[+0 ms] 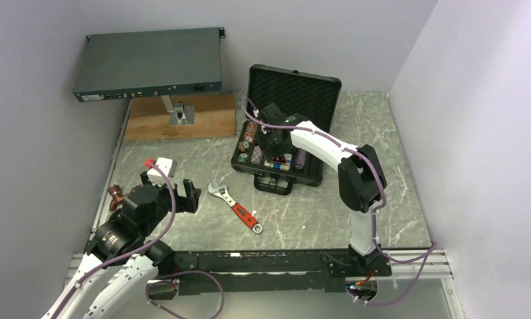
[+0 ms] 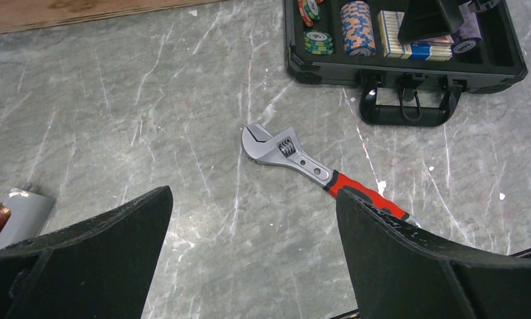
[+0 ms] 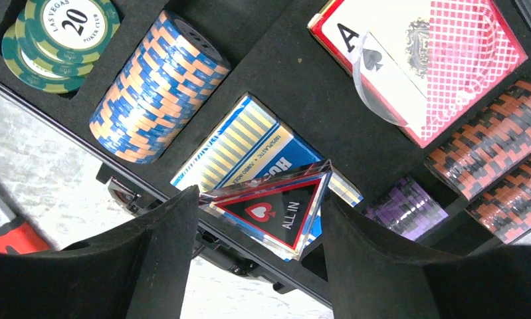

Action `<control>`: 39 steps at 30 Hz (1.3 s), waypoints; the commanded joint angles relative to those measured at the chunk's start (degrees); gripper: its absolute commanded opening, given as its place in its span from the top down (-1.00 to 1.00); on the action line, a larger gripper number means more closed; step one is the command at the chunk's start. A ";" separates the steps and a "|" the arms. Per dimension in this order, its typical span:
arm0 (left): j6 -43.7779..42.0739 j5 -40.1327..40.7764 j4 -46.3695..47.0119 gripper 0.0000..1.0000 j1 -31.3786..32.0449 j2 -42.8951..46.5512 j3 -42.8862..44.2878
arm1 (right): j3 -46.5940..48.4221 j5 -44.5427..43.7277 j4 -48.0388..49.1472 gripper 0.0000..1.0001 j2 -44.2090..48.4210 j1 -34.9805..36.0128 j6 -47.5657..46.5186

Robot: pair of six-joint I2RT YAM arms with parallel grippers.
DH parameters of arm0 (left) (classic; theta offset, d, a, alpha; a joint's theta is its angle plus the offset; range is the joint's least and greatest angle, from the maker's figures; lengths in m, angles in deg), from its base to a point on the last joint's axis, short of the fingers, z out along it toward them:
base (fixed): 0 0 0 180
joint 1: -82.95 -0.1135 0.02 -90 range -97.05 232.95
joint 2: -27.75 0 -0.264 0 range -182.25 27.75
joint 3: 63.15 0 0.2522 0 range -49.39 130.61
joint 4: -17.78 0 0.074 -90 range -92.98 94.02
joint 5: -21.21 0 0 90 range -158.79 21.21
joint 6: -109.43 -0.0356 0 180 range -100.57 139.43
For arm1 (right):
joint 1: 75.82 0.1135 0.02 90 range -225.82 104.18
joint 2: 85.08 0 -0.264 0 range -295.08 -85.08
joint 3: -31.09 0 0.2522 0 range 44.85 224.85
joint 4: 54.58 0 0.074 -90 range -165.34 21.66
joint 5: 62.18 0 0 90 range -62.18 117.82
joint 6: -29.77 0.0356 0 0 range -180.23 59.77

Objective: Pack up texas hold em set

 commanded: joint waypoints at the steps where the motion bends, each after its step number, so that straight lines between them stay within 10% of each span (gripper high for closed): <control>1: 0.34 0.44 0.32 -0.99 0.08 0.27 0.46 | 2.29 -0.65 -0.25 -0.30 -0.93 0.94 -4.36; 8: 0.31 0.34 0.45 -0.99 0.13 0.06 0.40 | 3.05 -2.96 0.04 -0.99 0.49 1.13 -3.52; 23: -0.72 -1.28 1.88 -0.99 0.11 -10.02 4.29 | 19.89 -6.03 -7.36 -1.00 9.69 -1.24 10.43; 28: -3.49 -11.89 3.68 -0.96 -0.81 -23.60 12.37 | 28.05 16.21 -14.01 -0.99 10.28 -11.93 22.27; 35: -2.95 -43.54 14.85 -0.86 -4.47 -28.78 19.10 | 5.43 54.32 11.25 -0.98 23.98 -24.60 28.28; 39: -2.95 -41.89 15.01 -0.90 -4.86 -30.54 21.16 | 4.02 51.96 8.99 -0.98 26.56 -24.97 24.72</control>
